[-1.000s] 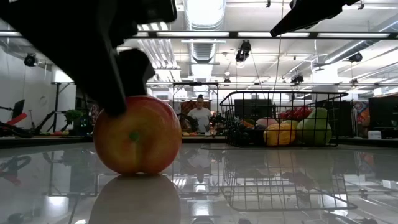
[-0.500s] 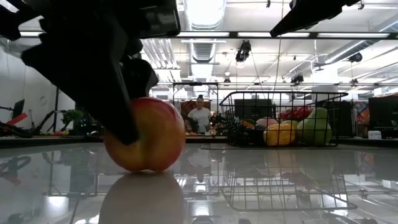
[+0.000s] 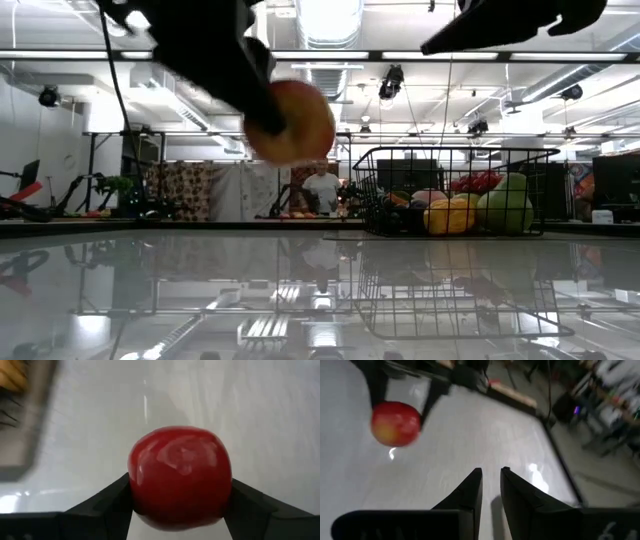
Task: Build produce basket
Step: Put the red apple into the black basket
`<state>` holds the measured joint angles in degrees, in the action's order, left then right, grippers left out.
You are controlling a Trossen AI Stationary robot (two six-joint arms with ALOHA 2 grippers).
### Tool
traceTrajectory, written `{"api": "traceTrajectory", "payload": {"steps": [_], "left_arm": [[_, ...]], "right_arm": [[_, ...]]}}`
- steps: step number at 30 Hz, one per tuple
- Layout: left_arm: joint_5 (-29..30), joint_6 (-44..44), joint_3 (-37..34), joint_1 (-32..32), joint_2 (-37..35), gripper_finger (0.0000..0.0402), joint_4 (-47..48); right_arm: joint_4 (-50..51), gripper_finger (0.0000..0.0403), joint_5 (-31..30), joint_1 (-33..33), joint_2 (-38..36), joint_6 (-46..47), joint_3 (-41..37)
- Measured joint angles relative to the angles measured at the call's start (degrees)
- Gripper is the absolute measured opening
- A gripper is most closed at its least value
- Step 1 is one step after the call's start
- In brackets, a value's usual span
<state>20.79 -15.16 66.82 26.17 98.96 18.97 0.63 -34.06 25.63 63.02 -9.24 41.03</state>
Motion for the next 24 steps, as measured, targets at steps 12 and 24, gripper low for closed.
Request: {"api": "traceTrajectory", "payload": {"steps": [12,24], "left_arm": [[0.8,9.9,-6.5,-8.9,-10.4,0.0234,-3.5],[-1.3,14.1,-7.7,-17.2,-17.8,0.0235,-19.1]], "right_arm": [[-13.9,0.0099,1.6,-1.3,0.0,-16.5,-1.4],[-15.5,0.0196,4.5,-6.2,0.0,-21.4,1.6]]}}
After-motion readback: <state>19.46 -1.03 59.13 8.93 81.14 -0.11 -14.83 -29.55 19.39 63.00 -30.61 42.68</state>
